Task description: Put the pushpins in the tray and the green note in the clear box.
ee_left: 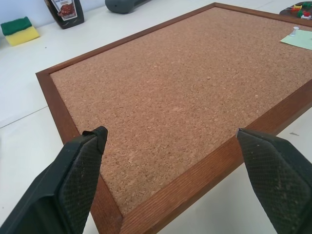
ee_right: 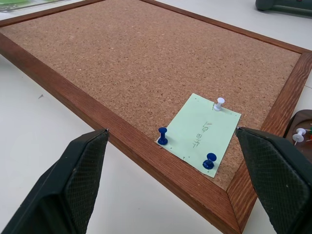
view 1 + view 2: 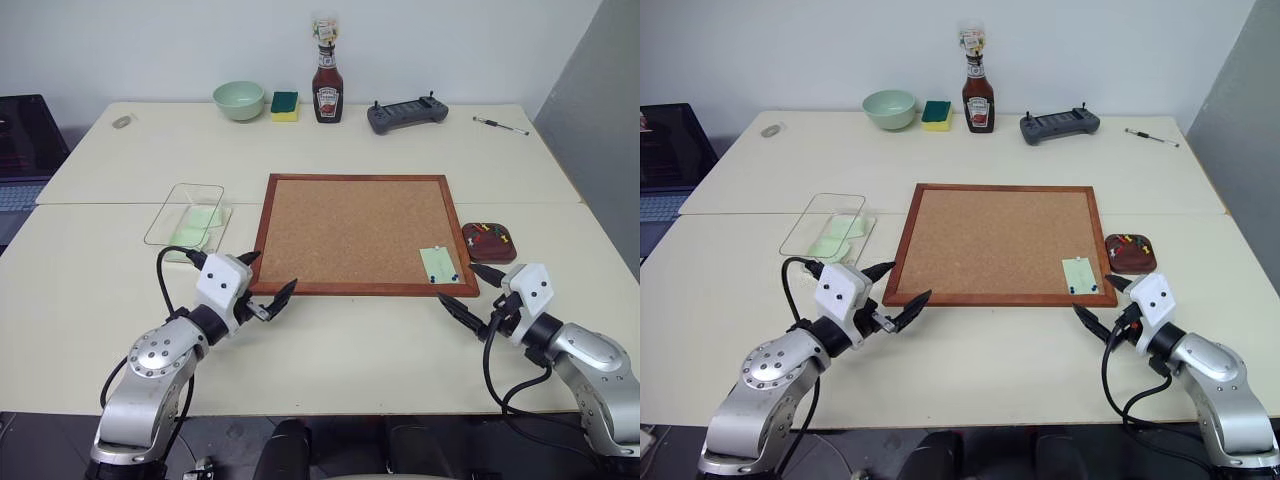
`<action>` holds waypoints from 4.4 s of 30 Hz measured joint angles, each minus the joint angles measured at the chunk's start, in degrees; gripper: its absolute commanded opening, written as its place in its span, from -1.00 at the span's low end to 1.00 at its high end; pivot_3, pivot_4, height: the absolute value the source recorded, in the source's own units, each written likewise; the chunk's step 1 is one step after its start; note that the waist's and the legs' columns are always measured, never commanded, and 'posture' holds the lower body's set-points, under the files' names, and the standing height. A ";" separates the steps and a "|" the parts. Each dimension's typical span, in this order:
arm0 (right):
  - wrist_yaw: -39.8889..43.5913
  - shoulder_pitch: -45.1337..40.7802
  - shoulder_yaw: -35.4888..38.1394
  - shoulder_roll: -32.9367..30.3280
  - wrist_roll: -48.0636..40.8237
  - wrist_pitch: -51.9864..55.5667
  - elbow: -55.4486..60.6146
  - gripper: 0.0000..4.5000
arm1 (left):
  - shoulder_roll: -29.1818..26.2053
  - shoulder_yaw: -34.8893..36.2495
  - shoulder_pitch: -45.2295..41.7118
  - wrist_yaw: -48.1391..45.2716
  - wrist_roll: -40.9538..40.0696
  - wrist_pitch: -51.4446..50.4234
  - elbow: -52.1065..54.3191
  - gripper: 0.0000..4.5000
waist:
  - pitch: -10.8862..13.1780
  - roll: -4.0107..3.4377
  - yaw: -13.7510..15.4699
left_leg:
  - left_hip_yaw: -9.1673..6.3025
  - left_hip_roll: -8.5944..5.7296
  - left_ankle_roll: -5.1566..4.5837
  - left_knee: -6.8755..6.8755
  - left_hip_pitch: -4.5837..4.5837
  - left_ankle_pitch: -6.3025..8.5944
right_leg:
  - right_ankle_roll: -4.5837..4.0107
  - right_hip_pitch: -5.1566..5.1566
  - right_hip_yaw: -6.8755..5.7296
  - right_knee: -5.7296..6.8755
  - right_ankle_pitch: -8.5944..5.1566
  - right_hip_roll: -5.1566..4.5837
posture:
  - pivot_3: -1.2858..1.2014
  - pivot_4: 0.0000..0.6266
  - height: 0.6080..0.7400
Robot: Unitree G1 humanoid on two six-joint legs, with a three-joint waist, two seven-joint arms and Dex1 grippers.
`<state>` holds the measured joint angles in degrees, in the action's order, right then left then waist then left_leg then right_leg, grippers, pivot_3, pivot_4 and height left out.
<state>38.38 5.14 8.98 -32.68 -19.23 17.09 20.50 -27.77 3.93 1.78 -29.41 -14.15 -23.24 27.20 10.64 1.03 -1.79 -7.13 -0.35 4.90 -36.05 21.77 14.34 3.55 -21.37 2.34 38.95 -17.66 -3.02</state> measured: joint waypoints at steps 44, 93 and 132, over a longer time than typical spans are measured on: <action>-2.12 -0.11 -0.11 2.43 0.09 -0.93 0.05 0.95 | 0.55 -12.24 -23.64 -16.40 0.33 7.74 -23.38 -0.95 | 0.00 0.00 -0.06 | 0.00 -0.01 0.00 -0.01 0.01 0.00 | 0.00 -0.02 -0.01 0.02 0.00 0.01 | 0.03 -0.52 1.00; -7.93 -29.46 -9.11 2.34 7.30 11.54 -25.60 0.70 | 14.24 -21.54 -38.37 -22.59 11.32 17.46 -52.14 -1.00 | -0.11 -0.13 0.13 | -0.04 -0.15 -0.02 -0.15 0.05 -0.02 | 0.09 0.04 -0.03 0.02 0.06 -0.06 | 0.03 -0.52 1.00; -4.63 -29.50 -7.43 2.45 4.46 13.33 -26.12 -0.99 | 14.43 -21.51 -38.41 -23.35 12.15 17.65 -52.14 -1.00 | -0.11 -0.14 0.08 | -0.05 -0.14 -0.02 -0.16 0.07 -0.02 | 0.09 0.02 -0.04 0.02 0.06 -0.06 | 0.03 -0.52 1.00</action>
<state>33.75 -24.36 1.54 -30.23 -14.76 30.42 -5.61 -13.34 -17.58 -36.63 -52.76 -2.00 -5.58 -24.94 10.53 0.89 -1.71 -7.18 -0.49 4.88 -36.21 21.84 14.32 3.64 -21.35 2.30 38.97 -17.60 -3.08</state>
